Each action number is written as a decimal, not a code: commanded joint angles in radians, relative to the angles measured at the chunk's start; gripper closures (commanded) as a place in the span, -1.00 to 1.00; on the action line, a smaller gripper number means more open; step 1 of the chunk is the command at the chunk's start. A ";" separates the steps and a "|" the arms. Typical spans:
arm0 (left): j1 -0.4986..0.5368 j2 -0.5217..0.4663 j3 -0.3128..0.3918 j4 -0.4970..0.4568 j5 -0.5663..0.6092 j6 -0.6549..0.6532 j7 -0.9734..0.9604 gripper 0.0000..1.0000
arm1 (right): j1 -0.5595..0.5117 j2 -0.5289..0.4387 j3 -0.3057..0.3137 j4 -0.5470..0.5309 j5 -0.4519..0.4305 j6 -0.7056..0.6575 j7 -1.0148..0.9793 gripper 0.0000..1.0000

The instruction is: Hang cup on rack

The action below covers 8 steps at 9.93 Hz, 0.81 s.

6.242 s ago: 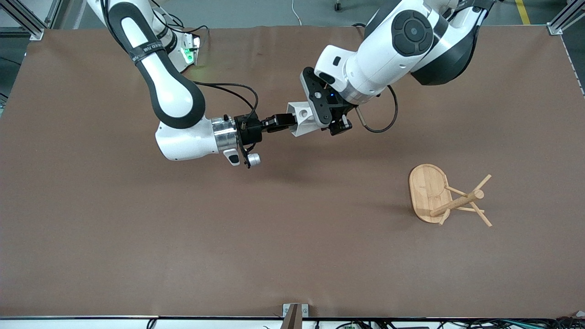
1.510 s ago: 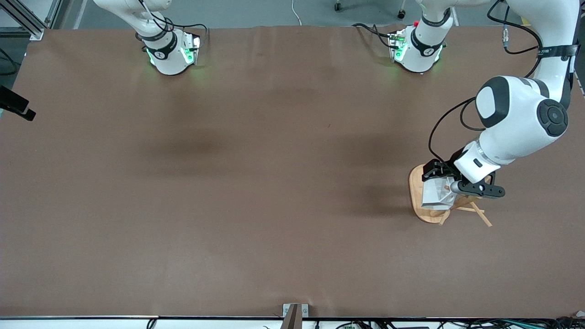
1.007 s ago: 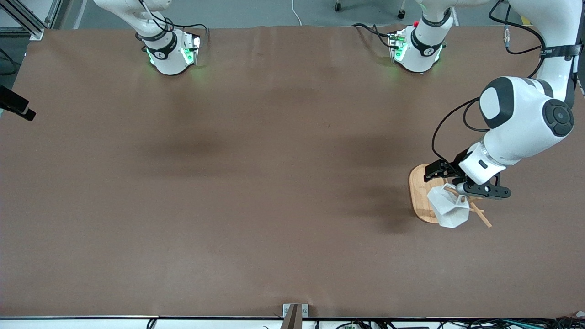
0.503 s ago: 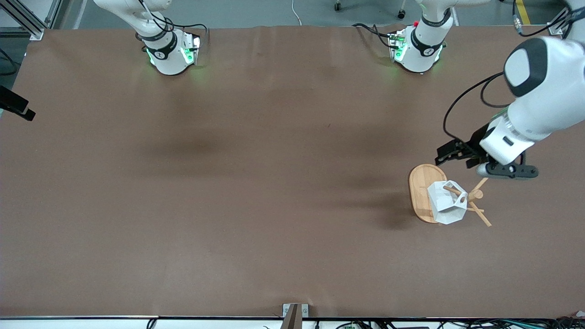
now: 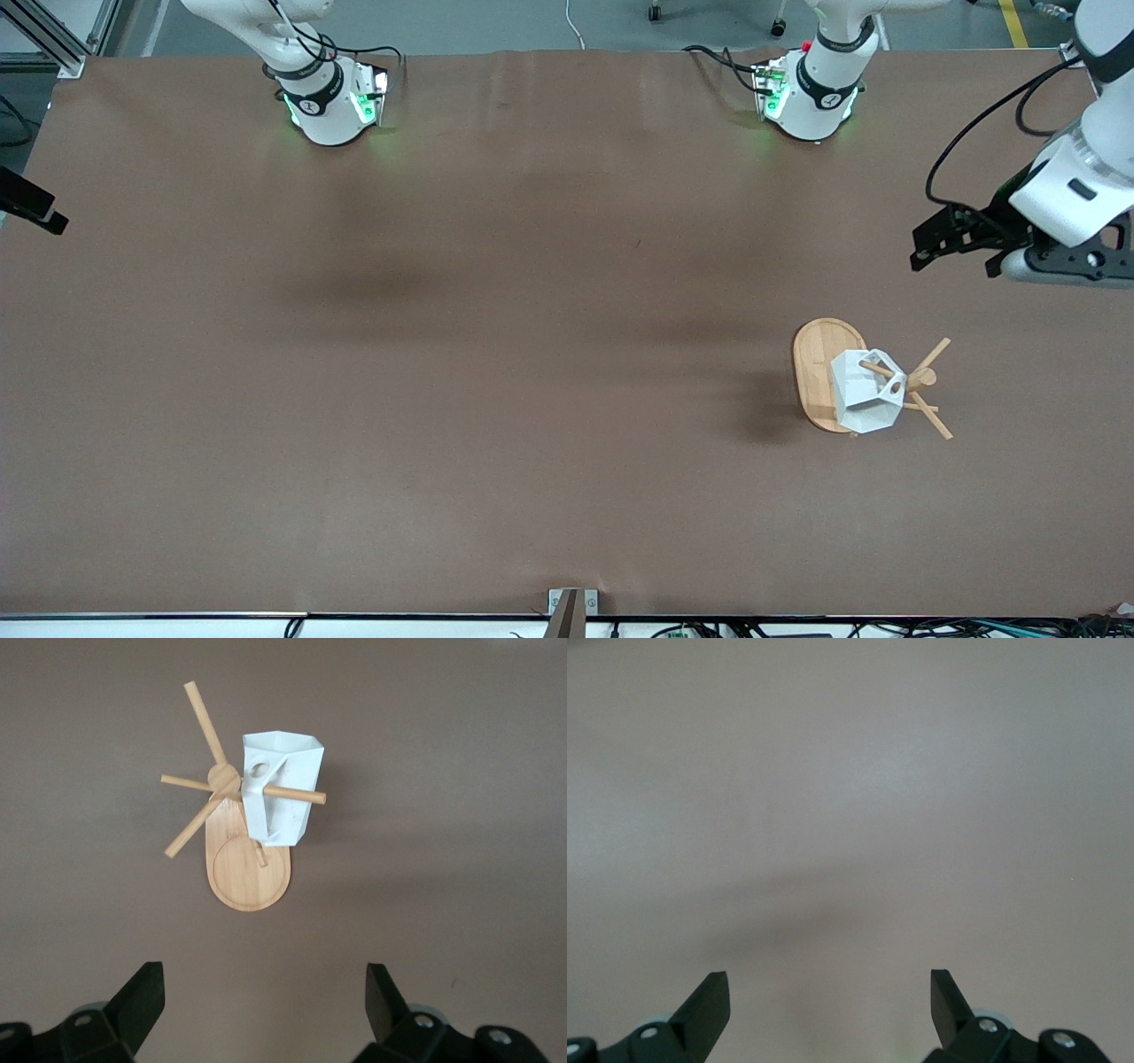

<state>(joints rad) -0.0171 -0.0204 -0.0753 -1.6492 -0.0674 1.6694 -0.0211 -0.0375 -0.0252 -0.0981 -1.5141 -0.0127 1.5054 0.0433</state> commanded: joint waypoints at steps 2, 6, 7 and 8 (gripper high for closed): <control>-0.006 -0.071 0.012 -0.021 0.035 -0.131 -0.019 -1.00 | -0.009 0.004 0.008 0.011 -0.012 0.001 -0.010 -1.00; -0.004 -0.107 -0.006 -0.027 0.111 -0.154 -0.046 -1.00 | -0.009 0.002 0.009 0.000 -0.009 0.010 -0.010 -1.00; 0.002 -0.107 -0.015 -0.027 0.113 -0.154 -0.048 -1.00 | -0.009 0.002 0.009 0.000 -0.009 0.010 -0.010 -1.00; -0.004 -0.098 -0.011 -0.026 0.113 -0.154 -0.048 -1.00 | -0.009 0.002 0.008 0.000 -0.009 0.009 -0.010 -1.00</control>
<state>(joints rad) -0.0177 -0.1276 -0.0791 -1.6464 0.0223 1.5222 -0.0489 -0.0375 -0.0205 -0.0976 -1.5141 -0.0127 1.5186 0.0433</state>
